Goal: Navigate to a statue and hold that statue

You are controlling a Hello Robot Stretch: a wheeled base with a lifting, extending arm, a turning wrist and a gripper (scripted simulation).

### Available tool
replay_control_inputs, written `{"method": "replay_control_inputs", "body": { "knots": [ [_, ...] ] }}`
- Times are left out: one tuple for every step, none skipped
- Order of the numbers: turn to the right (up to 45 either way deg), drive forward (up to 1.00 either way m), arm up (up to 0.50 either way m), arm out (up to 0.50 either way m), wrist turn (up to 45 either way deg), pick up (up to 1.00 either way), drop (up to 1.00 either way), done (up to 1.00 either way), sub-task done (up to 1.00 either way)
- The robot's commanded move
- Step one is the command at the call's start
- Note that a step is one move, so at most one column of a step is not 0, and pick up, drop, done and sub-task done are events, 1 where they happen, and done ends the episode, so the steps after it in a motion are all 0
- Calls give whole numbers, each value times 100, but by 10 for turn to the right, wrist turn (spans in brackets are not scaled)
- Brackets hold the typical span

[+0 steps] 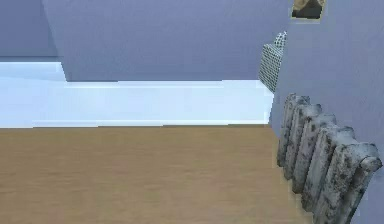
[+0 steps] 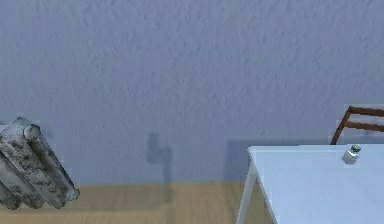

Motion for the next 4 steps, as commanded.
{"method": "replay_control_inputs", "body": {
  "knots": [
    [0, 15, 0, 0, 0, 0, 0, 0, 0],
    [-450, 0, 0, 0, 0, 0, 0, 0, 0],
    [-450, 0, 0, 0, 0, 0, 0, 0, 0],
    [0, 45, 0, 0, 0, 0, 0, 0, 0]
  ]
}}
